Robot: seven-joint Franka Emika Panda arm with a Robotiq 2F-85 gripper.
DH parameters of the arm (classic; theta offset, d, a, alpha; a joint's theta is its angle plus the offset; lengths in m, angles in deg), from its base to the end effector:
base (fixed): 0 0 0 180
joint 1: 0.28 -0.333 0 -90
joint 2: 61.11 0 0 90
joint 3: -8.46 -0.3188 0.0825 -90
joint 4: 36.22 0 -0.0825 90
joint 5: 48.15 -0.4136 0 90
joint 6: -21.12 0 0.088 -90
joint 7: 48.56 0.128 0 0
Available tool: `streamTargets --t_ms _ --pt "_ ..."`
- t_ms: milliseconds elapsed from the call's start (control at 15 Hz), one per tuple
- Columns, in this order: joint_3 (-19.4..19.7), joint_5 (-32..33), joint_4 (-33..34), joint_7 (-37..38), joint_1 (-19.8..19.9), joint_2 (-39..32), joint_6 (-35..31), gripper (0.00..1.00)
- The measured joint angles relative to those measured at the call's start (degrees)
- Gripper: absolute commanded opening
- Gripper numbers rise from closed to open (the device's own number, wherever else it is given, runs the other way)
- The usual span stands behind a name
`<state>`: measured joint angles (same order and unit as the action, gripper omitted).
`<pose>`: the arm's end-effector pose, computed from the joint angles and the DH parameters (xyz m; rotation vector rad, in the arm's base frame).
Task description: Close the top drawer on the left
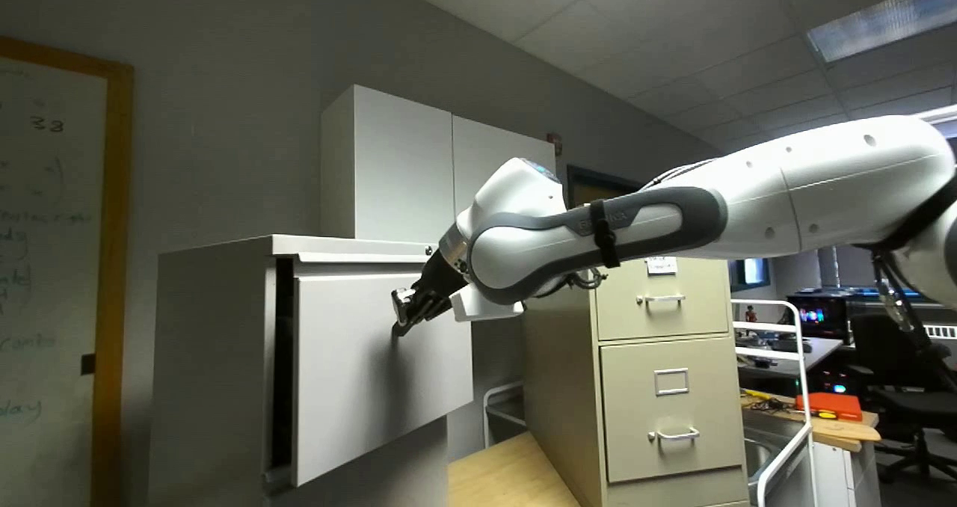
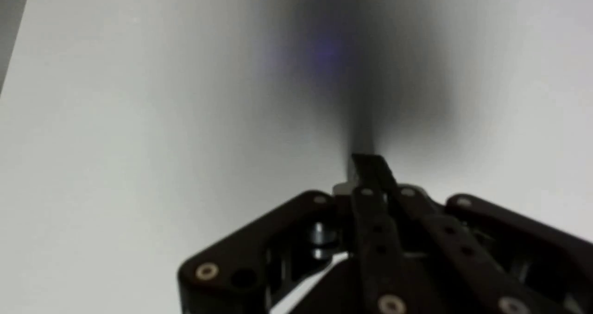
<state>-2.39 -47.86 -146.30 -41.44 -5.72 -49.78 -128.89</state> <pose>0.5689 0.1769 0.6667 -2.7067 -0.2406 -1.2827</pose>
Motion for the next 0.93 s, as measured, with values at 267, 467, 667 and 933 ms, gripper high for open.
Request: streamTargets --t_ms 267,467,667,933 --pt "0.01 0.02 9.65 0.45 -0.32 -7.79 3.75 0.02" --pt "0.06 0.01 15.9 0.45 -0.64 -12.41 6.58 0.02" --pt "0.24 -0.1 20.95 0.45 -0.96 -15.33 10.78 0.02" --pt "0.35 -0.02 24.74 0.45 -1.29 -16.89 15.75 0.02"
